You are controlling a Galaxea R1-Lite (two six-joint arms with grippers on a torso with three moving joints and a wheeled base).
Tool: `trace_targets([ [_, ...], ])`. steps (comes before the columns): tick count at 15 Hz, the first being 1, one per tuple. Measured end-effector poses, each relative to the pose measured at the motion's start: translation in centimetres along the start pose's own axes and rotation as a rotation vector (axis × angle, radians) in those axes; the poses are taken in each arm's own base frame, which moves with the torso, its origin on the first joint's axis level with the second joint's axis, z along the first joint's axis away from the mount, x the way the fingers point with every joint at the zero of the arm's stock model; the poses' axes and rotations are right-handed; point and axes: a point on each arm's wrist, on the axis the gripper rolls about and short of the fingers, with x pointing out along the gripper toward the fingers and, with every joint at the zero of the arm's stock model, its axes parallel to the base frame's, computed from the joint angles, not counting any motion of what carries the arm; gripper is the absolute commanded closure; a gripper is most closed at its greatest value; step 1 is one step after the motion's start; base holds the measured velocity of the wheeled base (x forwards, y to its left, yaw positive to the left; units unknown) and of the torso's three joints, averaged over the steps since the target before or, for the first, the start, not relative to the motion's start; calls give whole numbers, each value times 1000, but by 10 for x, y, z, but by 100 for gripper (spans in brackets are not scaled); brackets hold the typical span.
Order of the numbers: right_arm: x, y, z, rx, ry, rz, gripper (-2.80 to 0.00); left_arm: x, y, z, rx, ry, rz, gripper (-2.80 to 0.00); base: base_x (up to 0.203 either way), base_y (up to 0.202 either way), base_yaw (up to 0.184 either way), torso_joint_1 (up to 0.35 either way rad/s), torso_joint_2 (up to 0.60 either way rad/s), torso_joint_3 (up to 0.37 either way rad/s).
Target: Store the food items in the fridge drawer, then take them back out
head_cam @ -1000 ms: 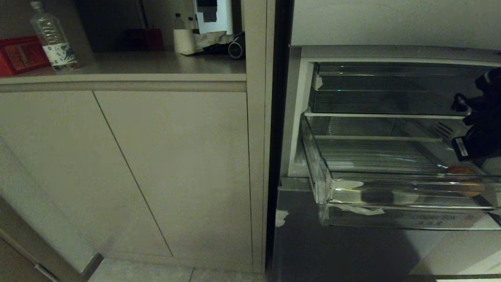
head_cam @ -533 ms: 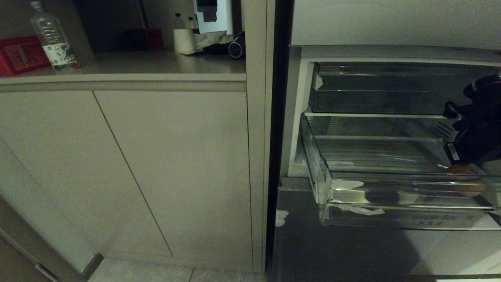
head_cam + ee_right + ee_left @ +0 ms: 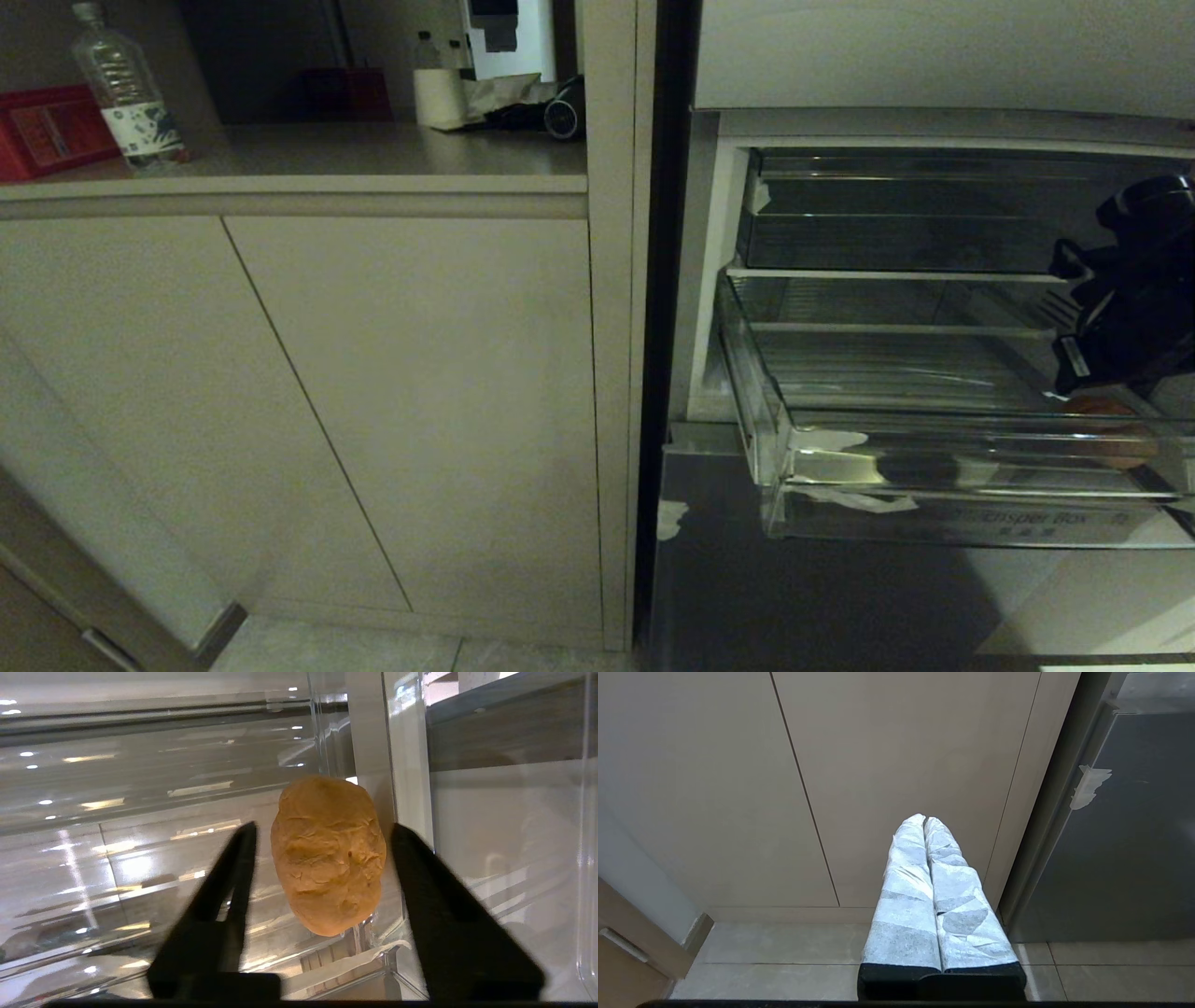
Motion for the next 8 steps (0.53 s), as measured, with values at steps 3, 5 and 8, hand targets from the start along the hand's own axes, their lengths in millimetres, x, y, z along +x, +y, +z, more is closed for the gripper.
trace_targets([
  [3,4,1,2,-9,32,1,-280,0,0,0,0,0,0,0,0,0,0,0,0,0],
  [5,7,1,5,-13,59,-3,-280,0,0,0,0,0,0,0,0,0,0,0,0,0],
  [8,18,5,7,-19,85,-4,-280,0,0,0,0,0,0,0,0,0,0,0,0,0],
])
